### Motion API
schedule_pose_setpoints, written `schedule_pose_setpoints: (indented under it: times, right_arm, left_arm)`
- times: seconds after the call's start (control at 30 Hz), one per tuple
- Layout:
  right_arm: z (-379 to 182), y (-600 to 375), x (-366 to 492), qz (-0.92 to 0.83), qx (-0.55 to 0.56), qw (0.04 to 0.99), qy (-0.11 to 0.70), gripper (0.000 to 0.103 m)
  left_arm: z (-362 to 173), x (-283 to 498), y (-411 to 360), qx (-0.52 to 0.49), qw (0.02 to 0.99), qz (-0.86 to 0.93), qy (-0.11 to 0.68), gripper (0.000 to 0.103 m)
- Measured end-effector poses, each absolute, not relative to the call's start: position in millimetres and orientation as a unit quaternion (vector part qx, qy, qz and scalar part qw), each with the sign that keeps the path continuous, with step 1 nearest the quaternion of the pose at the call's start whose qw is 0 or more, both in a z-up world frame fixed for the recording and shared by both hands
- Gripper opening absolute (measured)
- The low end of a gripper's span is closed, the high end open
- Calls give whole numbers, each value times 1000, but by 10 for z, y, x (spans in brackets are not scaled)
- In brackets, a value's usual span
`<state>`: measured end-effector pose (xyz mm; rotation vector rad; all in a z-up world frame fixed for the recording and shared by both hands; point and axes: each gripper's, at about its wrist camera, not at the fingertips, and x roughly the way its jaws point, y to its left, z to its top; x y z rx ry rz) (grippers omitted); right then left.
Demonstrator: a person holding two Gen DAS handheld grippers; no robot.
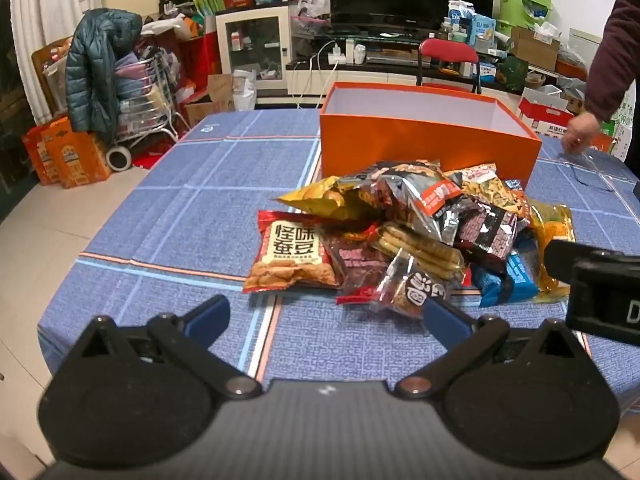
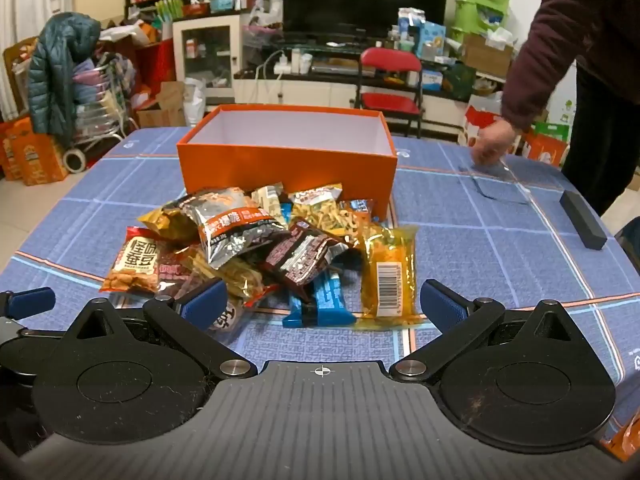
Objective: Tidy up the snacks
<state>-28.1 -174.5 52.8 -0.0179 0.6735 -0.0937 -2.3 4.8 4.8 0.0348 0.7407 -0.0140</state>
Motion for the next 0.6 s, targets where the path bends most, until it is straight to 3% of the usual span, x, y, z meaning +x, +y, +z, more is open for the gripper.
schedule_pose_setpoints:
  times: [0.6]
  right_arm:
    - [491, -1734, -253, -45, -8, 941, 335, 95]
  left_arm:
    - [-14, 7, 2, 19, 933, -6, 359, 102]
